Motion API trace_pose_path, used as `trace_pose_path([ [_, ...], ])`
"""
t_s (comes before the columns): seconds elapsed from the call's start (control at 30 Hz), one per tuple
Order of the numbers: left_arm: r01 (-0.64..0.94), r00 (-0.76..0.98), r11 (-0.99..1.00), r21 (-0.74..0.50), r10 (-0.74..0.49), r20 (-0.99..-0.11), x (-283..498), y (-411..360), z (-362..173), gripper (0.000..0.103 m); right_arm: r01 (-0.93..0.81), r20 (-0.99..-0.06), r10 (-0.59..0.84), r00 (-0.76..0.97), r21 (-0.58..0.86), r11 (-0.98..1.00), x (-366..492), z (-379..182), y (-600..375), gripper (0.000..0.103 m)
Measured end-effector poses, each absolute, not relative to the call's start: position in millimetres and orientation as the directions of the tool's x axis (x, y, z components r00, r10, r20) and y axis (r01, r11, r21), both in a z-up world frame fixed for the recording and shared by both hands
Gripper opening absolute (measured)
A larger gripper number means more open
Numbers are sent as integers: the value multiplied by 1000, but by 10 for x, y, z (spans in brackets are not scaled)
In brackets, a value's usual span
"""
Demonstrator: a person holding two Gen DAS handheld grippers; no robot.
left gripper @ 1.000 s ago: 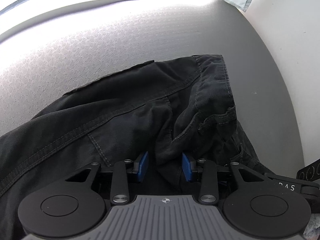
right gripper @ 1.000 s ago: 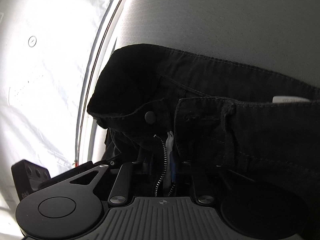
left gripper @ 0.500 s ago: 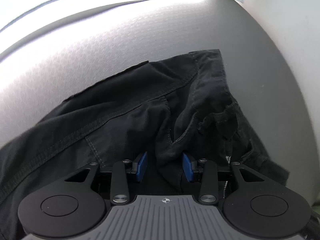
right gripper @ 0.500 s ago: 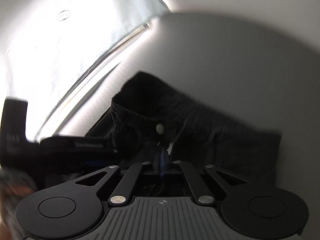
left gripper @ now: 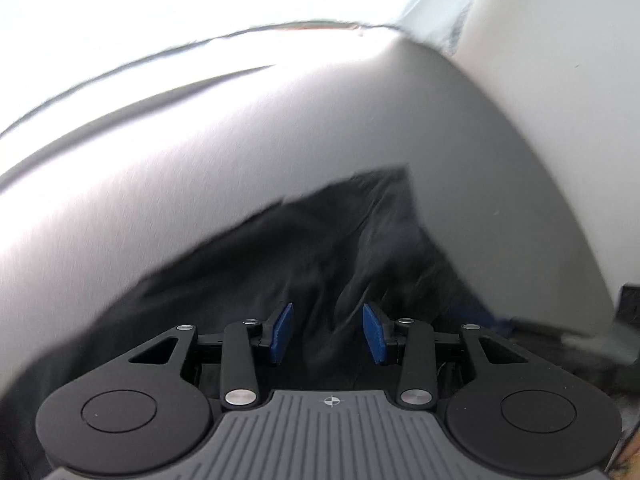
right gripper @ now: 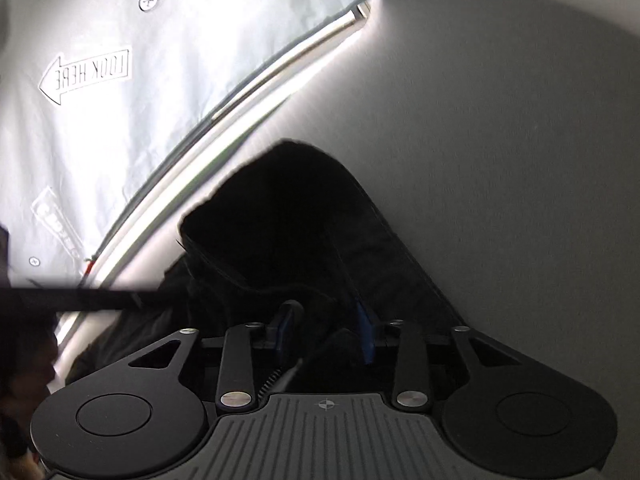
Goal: Fold clothes
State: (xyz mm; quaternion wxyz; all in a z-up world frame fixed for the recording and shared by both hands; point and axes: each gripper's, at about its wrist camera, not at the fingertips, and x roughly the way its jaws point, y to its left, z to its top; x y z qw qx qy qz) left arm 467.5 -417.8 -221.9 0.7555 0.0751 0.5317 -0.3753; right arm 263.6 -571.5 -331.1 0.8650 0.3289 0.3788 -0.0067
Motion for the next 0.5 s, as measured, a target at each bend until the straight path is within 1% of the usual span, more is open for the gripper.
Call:
trace_pose_path([
  [0.07, 701, 138, 667, -252, -474, -870, 4717, -4390, -2181, 43, 239, -652, 259, 712, 573, 784, 2679, -3329, -5724, 45],
  [0.1, 725, 131, 648, -233, -462, -877, 4736, -4503, -2166, 44, 225, -646, 280, 710, 585, 779, 2700, -3332, -5746, 49],
  [0.13, 748, 125, 631, -207, -440, -889, 4751, -4634, -2157, 45, 218, -646, 290, 706, 587, 780, 2673, -3292, -5767, 50],
  [0.17, 769, 119, 613, -180, -415, -902, 4766, -4770, -2144, 46, 212, -648, 296, 701, 586, 782, 2631, -3241, -5788, 50],
  [0.2, 791, 113, 593, -152, -385, -916, 4772, -4899, -2121, 51, 199, -657, 299, 692, 572, 795, 2624, -3213, -5790, 49],
  [0.27, 821, 109, 558, -118, -357, -928, 4737, -5047, -2036, 51, 184, -674, 287, 681, 537, 823, 2649, -3178, -5757, 47],
  [0.3, 829, 110, 547, -117, -363, -925, 4746, -5086, -1969, 56, 178, -684, 275, 676, 514, 839, 2686, -3152, -5723, 47],
  [0.33, 831, 105, 542, -127, -377, -920, 4770, -5120, -1889, 66, 174, -692, 264, 672, 494, 852, 2709, -3134, -5671, 47],
  [0.37, 817, 84, 552, -169, -404, -911, 4830, -5149, -1796, 71, 172, -699, 252, 669, 475, 863, 2729, -3119, -5613, 47],
  [0.4, 800, 52, 561, -212, -418, -907, 4882, -5186, -1747, 73, 167, -708, 237, 665, 450, 877, 2742, -3103, -5558, 47],
  [0.43, 795, 26, 562, -230, -410, -912, 4904, -5248, -1743, 73, 165, -713, 229, 662, 437, 884, 2752, -3080, -5537, 50],
  [0.5, 805, -6, 555, -210, -346, -938, 4925, -5452, -1817, 73, 170, -719, 220, 659, 428, 888, 2819, -3020, -5539, 51],
])
